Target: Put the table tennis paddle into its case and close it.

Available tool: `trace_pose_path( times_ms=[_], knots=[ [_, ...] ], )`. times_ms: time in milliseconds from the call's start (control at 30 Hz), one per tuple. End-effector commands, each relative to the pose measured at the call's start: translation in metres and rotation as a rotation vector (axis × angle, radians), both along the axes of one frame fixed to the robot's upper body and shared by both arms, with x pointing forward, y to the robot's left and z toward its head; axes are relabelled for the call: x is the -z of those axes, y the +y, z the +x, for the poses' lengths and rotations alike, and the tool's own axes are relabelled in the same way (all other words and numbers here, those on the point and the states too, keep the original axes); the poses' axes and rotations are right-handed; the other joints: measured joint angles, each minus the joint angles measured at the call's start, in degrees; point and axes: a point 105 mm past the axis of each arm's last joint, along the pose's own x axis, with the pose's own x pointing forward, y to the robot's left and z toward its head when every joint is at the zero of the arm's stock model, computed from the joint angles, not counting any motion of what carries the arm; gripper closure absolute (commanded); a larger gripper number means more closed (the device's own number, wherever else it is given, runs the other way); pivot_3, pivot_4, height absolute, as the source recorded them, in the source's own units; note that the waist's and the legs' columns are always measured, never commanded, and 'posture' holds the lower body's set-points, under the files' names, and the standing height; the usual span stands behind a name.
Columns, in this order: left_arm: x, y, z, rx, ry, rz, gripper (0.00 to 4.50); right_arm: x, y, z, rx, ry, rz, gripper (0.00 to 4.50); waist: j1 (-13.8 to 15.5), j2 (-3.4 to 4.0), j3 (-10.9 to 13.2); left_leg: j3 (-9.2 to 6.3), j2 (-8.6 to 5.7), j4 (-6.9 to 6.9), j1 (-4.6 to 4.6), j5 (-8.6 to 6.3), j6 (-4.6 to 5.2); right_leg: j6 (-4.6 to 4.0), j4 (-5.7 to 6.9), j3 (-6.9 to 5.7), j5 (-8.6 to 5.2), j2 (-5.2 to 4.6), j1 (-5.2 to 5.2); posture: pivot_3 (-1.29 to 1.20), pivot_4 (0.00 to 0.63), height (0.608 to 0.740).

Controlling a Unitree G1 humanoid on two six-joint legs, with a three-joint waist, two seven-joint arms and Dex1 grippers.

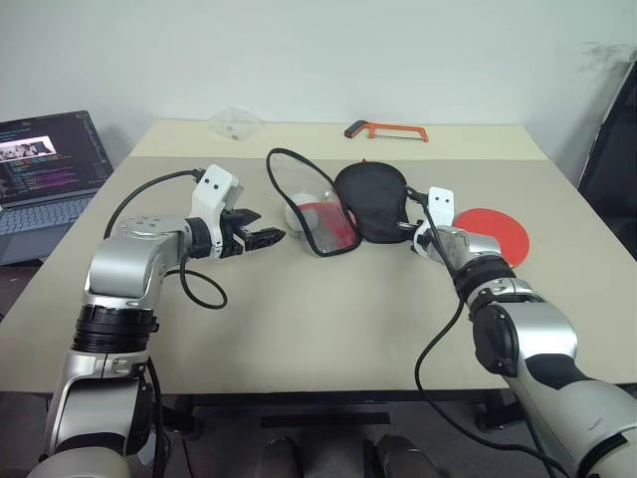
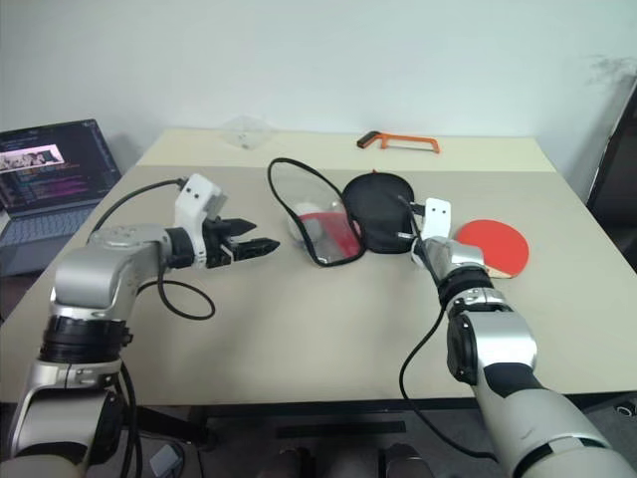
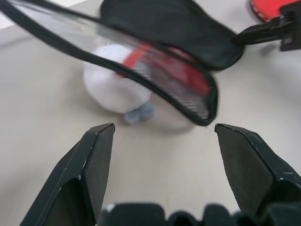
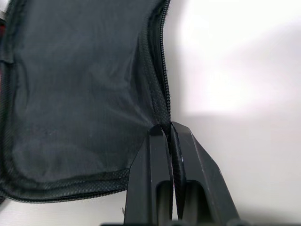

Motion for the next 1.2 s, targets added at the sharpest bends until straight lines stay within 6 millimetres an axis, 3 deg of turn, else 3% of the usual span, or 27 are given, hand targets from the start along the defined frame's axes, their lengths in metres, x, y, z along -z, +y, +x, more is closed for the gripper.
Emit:
trace_pose_path(
  times_ms=[33, 633, 933, 1100, 1200],
  knots=[
    [-0.016, -0.005, 0.002, 0.021, -0.065, 0.012, 0.77, -0.009, -0.009, 0.0, -0.004, -0.021, -0.025, 4.49, 0.0, 0.0, 0.0, 0.0, 0.0, -0.01, 0.0, 0.0, 0.0, 0.0, 0.01, 0.0, 0.0, 0.0, 0.0, 0.0, 0.15, 0.74],
    [-0.016, -0.011, 0.003, 0.041, -0.067, 0.012, 0.77, 0.009, -0.033, -0.047, -0.059, 0.078, -0.083, 4.49, 0.3, -0.01, 0.0, -0.01, -0.01, -0.02, 0.0, 0.0, 0.0, -0.01, 0.0, -0.02, -0.07, -0.01, 0.02, 0.0, 0.15, 0.74],
    [-0.016, -0.014, 0.008, 0.046, -0.068, 0.018, 0.77, 0.004, -0.016, -0.047, -0.125, 0.06, -0.062, 4.49, 0.2, -0.01, 0.0, -0.02, 0.0, -0.02, 0.0, 0.0, 0.0, -0.01, -0.01, -0.03, -0.07, 0.0, 0.01, 0.0, 0.15, 0.74],
    [-0.017, -0.017, 0.01, 0.057, -0.07, 0.018, 0.77, -0.009, -0.026, -0.047, -0.102, 0.029, -0.082, 3.11, 0.2, -0.01, 0.0, -0.02, 0.0, -0.02, 0.0, 0.0, 0.0, -0.01, 0.01, -0.02, -0.07, 0.01, 0.01, 0.0, 0.15, 0.74],
    [-0.017, -0.02, 0.012, 0.074, -0.07, 0.012, 0.77, -0.036, -0.031, -0.052, -0.102, -0.03, -0.103, 2.05, 0.3, 0.0, 0.0, -0.01, -0.01, -0.02, -0.02, 0.0, 0.0, -0.01, 0.0, -0.02, -0.07, 0.0, -0.01, 0.0, 0.15, 0.74]
  ],
)
